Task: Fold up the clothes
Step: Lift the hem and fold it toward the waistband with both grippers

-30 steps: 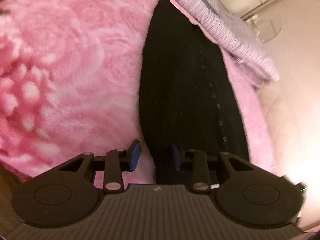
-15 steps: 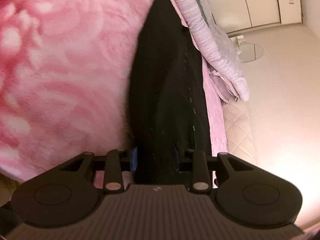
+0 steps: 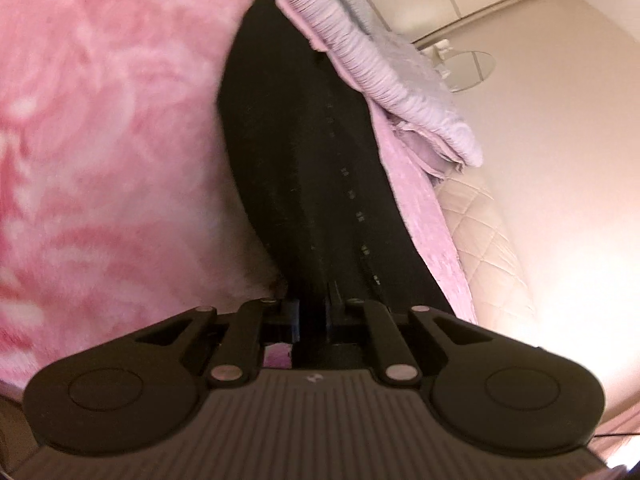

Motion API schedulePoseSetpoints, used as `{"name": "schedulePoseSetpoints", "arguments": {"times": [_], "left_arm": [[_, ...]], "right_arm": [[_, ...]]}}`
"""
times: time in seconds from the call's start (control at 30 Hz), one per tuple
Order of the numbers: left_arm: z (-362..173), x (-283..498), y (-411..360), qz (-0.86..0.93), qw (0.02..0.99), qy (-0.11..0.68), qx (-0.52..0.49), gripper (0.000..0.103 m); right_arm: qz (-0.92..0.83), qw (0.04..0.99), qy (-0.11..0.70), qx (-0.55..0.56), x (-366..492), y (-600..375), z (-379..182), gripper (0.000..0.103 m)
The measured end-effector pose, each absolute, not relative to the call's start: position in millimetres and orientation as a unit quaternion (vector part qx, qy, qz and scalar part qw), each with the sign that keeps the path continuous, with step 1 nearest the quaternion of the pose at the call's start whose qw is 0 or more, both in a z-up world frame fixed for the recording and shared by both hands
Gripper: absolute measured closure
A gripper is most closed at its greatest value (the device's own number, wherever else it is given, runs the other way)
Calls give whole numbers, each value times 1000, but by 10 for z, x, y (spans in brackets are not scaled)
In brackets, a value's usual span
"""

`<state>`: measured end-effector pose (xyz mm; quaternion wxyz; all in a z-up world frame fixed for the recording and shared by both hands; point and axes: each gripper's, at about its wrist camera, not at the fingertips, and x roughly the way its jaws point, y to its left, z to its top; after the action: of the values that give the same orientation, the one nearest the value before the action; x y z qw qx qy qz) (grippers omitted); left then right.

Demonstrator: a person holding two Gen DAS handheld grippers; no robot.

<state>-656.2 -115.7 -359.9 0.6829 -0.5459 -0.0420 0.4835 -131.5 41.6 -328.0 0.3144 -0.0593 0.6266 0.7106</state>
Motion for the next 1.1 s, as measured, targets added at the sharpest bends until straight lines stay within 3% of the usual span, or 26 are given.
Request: {"name": "schedulePoseSetpoints", "arguments": {"times": [0.23, 0.73, 1.1], "left_arm": [[-3388, -6665, -1525, 480, 701, -45, -526, 96], [-3225, -6784, -2446, 473, 692, -18, -545, 96], [-2883, -6897, -1828, 450, 707, -41, -544, 96]], "right_arm": [[726, 312, 612, -42, -1377, 110, -2945, 92], [698, 298, 649, -49, -1303, -1018, -2988, 92], [734, 283, 615, -54, -1465, -521, -2588, 92]]}}
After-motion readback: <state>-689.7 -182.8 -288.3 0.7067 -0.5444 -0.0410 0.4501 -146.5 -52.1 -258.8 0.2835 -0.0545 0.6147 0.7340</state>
